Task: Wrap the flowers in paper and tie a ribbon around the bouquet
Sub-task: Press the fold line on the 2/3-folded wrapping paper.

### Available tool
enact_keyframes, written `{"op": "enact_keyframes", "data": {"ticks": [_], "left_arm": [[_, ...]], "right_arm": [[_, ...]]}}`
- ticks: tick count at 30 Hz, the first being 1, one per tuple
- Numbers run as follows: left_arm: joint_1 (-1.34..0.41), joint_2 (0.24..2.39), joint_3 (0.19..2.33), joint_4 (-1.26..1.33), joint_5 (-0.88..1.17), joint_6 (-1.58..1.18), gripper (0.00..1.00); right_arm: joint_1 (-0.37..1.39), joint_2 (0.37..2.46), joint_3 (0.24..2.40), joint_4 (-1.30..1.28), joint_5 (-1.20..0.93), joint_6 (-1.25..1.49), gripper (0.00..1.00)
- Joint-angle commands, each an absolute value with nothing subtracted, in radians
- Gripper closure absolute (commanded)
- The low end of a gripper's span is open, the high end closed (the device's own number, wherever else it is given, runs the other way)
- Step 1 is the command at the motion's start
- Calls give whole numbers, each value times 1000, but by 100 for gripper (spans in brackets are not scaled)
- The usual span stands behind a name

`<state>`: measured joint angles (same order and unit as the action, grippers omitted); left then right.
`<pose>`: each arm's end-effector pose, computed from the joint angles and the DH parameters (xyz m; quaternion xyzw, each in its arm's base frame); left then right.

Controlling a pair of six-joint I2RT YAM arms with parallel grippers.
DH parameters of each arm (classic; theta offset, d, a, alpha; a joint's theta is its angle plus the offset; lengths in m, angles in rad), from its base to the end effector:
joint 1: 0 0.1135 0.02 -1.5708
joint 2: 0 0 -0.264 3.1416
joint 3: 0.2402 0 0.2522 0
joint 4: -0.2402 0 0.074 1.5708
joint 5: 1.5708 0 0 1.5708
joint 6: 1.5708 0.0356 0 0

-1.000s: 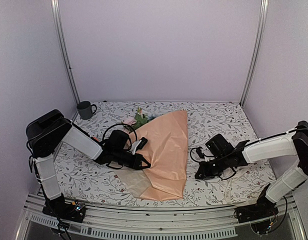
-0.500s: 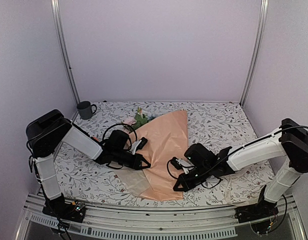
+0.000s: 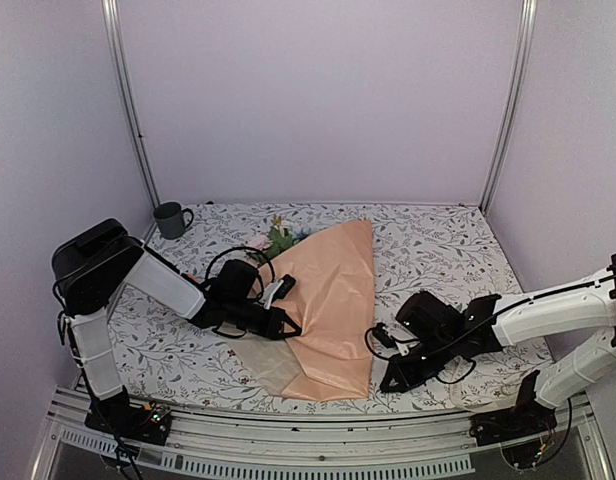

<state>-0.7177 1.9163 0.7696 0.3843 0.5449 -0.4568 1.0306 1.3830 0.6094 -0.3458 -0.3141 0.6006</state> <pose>0.2443 -0.2378 0.0912 0.2201 0.8642 -0.4158 0.1782 0.1114 0.2071 0.1476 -0.2396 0.9330 0.2654 0.0405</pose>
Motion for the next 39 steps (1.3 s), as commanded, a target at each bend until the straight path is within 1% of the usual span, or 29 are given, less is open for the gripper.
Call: {"op": "enact_keyframes", "data": {"ticks": [1, 6, 9, 12, 16, 19, 21, 23, 27, 31, 34, 39], "left_arm": [[-709, 1952, 765, 299, 518, -441, 100], [-710, 1944, 761, 293, 512, -444, 100], [-709, 1940, 758, 294, 509, -443, 100], [-710, 1942, 760, 290, 506, -439, 100], [-710, 1950, 769, 286, 507, -435, 100], [-711, 1953, 774, 283, 509, -431, 100], [-711, 1954, 775, 281, 509, -430, 100], [-712, 1954, 775, 278, 508, -430, 100], [-713, 1954, 770, 278, 505, -432, 100], [-715, 1949, 763, 279, 501, -435, 100], [-715, 1944, 759, 278, 499, -433, 100], [-715, 1946, 757, 275, 496, -426, 100]], "right_arm": [[1034, 1415, 756, -350, -275, 525, 98], [1031, 1592, 840, -305, -250, 475, 98], [1031, 1659, 809, -302, -273, 483, 99], [1032, 1641, 728, -303, -268, 521, 99], [1030, 1532, 652, -331, -268, 561, 99], [1001, 1449, 669, -350, -272, 550, 98], [967, 1436, 712, -346, -282, 523, 98], [933, 1469, 777, -340, -283, 471, 97], [867, 1601, 903, -295, -290, 384, 98], [811, 1745, 973, -269, -318, 348, 97], [784, 1796, 950, -286, -279, 346, 98], [705, 1745, 816, -297, -224, 377, 99]]}}
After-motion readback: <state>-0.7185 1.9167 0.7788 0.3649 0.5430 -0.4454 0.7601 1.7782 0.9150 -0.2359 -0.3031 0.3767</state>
